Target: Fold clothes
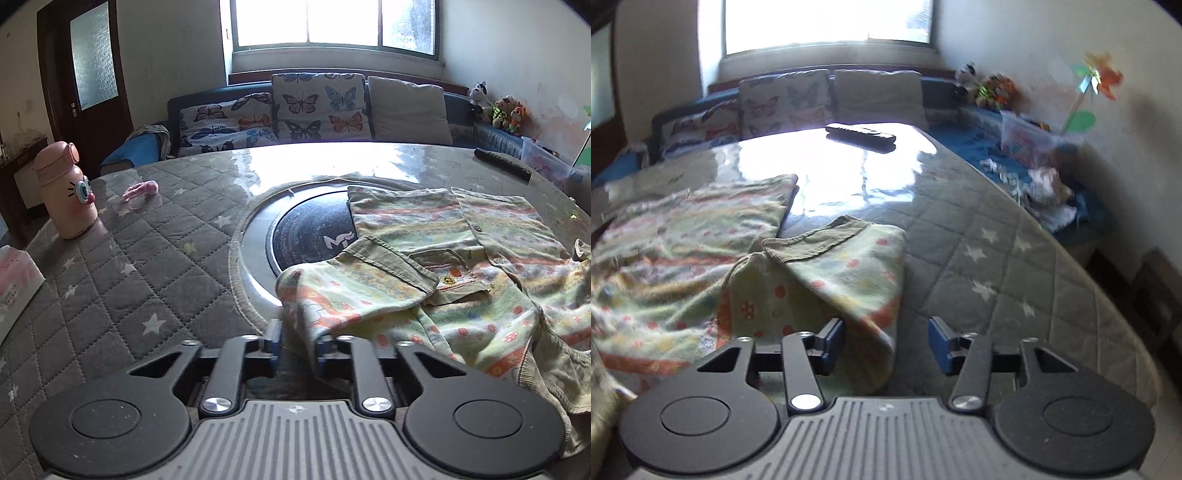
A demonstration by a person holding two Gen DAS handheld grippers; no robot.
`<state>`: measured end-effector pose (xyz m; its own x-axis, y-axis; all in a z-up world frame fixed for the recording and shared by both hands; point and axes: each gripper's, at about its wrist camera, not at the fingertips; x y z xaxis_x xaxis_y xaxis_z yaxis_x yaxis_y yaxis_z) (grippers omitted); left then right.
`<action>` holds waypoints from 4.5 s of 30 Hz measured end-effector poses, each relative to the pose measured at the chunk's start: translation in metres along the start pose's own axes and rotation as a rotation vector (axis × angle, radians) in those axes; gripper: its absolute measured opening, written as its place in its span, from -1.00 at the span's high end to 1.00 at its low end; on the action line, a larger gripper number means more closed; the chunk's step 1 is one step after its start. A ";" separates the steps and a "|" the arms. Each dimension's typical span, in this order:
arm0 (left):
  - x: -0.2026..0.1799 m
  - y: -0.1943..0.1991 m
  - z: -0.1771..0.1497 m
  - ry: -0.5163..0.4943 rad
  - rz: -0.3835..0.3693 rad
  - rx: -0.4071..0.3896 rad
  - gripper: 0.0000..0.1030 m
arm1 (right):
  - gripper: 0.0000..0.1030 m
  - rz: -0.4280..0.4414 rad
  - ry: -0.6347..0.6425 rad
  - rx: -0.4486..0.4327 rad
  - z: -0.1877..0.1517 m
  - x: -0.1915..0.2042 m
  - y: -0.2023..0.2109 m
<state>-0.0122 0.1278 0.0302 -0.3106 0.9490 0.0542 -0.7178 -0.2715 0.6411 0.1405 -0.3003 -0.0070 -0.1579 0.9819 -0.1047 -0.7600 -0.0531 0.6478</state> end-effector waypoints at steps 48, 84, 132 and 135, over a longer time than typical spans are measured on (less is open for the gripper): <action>-0.077 -0.056 0.011 -0.338 -0.206 -0.002 0.85 | -0.65 -0.017 -0.171 -0.019 0.001 -0.043 -0.033; 0.123 -0.004 -0.033 0.304 0.220 -0.030 0.64 | -0.73 -0.024 -0.172 0.007 0.005 -0.039 -0.033; -0.062 -0.008 0.004 -0.207 -0.215 -0.019 0.84 | -0.54 0.470 0.219 -0.045 0.007 0.095 0.044; -0.074 -0.017 -0.006 -0.265 -0.229 0.012 0.84 | -0.52 0.489 0.240 -0.032 0.002 0.103 0.044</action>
<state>0.0194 0.0614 0.0104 0.0315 0.9942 0.1033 -0.7423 -0.0459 0.6685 0.0917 -0.2009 0.0120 -0.6344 0.7724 0.0311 -0.5801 -0.5023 0.6412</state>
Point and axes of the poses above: each gripper's, at about its wrist camera, not at the fingertips, and y roughly against the way its jaws point, x to its left, z to its top, and after that the axes turned 2 degrees about -x, right-handed
